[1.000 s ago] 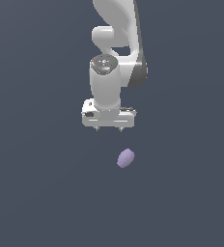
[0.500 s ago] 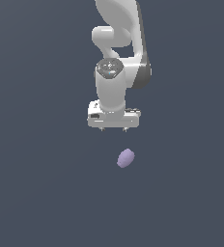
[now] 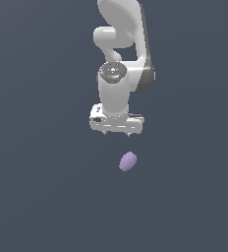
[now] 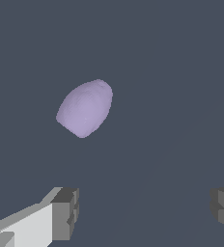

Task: Pick up the object and move it to a goal position.

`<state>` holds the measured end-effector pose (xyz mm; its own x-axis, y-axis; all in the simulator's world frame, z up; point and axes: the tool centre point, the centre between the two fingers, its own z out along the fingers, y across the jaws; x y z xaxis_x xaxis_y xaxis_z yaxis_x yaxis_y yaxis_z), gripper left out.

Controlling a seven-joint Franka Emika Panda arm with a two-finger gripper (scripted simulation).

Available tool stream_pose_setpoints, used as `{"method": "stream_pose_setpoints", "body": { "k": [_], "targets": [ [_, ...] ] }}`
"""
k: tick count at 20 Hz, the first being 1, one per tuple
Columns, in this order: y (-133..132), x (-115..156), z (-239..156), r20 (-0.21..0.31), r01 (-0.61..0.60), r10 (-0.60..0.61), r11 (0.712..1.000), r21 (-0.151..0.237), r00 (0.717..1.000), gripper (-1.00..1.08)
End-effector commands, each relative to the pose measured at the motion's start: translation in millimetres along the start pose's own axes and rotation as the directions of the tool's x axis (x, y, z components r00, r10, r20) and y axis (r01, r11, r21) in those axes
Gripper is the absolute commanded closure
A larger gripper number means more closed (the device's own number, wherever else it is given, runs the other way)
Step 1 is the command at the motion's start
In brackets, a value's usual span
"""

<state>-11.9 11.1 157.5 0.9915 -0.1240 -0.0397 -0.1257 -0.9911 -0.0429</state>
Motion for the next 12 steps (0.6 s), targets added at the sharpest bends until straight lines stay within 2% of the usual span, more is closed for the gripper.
{"method": "stream_pose_setpoints", "body": {
  "k": [1, 7, 12],
  "targets": [
    [-2.0, 3.0, 2.2, -0.001, -0.036, 0.036, 0.999, 0.000, 0.999, -0.92],
    [-8.7, 13.1, 9.7, -0.004, -0.155, 0.155, 0.988, -0.001, 0.988, -0.92],
    [-15.8, 23.1, 17.7, -0.009, -0.275, 0.275, 0.962, -0.003, 0.962, -0.92]
  ]
}}
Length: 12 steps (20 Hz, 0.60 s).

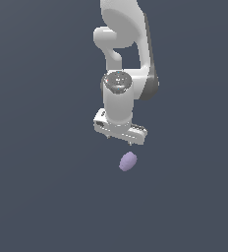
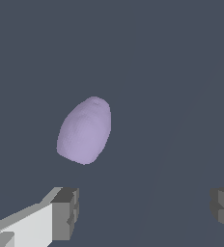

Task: Pick up the object and move it to a goal position.

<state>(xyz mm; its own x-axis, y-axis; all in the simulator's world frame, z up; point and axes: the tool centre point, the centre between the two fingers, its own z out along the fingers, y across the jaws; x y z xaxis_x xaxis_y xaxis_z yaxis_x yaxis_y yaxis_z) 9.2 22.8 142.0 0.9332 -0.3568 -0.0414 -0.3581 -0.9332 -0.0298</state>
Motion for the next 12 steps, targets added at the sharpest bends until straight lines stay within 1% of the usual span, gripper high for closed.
{"method": "stream_pose_setpoints", "body": {
  "k": [1, 6, 12],
  "targets": [
    [-4.7, 3.9, 4.1, -0.003, -0.062, 0.062, 0.998, -0.001, 0.998, -0.92],
    [-14.2, 11.4, 12.5, -0.009, -0.183, 0.183, 0.983, -0.003, 0.983, -0.92],
    [-25.7, 19.7, 22.8, -0.018, -0.323, 0.322, 0.947, -0.005, 0.946, -0.92]
  ]
}}
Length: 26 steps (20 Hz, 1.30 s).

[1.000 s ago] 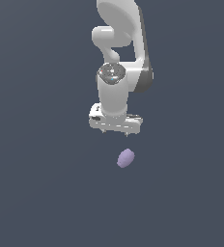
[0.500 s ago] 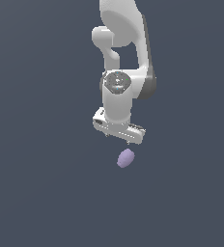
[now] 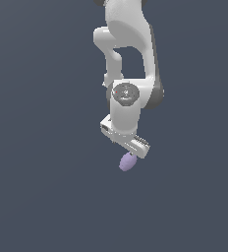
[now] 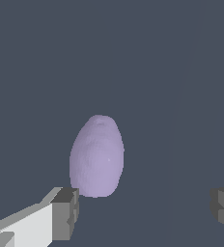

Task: Pick up the object and move it to a goal position.

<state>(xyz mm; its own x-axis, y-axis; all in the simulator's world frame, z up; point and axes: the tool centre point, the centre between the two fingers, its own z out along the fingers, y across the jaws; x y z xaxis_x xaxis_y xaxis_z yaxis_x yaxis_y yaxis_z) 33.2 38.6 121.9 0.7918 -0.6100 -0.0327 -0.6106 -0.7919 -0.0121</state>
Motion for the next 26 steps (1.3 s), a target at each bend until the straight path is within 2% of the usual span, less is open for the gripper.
{"method": "stream_pose_setpoints", "body": {
  "k": [1, 14, 21, 26],
  "targets": [
    [-5.7, 1.8, 4.4, -0.004, -0.062, 0.062, 0.998, -0.001, 0.998, -0.92],
    [-30.8, 7.8, 24.0, -0.027, -0.318, 0.318, 0.948, -0.001, 0.948, -0.92],
    [-36.9, 8.8, 28.7, -0.034, -0.376, 0.376, 0.926, 0.001, 0.926, -0.92],
    [-37.6, 8.7, 29.3, -0.034, -0.381, 0.381, 0.924, 0.001, 0.924, -0.92]
  ]
}}
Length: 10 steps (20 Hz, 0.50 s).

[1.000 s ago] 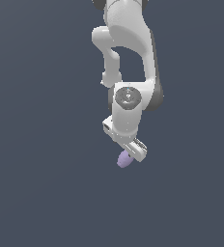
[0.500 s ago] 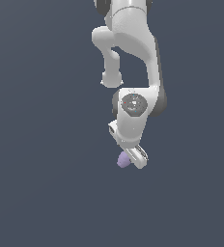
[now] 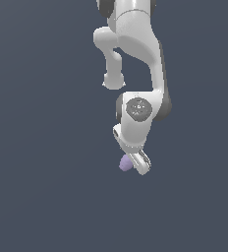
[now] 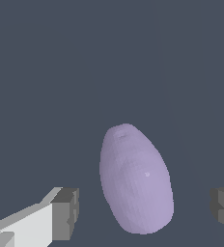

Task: Pick up the object and move it to a goal position.

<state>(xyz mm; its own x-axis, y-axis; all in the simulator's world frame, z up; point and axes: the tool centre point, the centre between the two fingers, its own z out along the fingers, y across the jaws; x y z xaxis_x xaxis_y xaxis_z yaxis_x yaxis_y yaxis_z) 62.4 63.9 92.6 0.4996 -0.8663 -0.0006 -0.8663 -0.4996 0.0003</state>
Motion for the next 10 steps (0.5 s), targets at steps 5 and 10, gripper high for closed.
{"method": "stream_pose_setpoints", "body": {
  "k": [5, 10],
  "targets": [
    [0.1, -0.1, 9.8, 0.000, -0.001, 0.001, 1.000, 0.000, 1.000, -0.92],
    [0.9, -0.4, 36.3, 0.000, -0.003, 0.003, 1.000, 0.000, 1.000, -0.92]
  ]
}}
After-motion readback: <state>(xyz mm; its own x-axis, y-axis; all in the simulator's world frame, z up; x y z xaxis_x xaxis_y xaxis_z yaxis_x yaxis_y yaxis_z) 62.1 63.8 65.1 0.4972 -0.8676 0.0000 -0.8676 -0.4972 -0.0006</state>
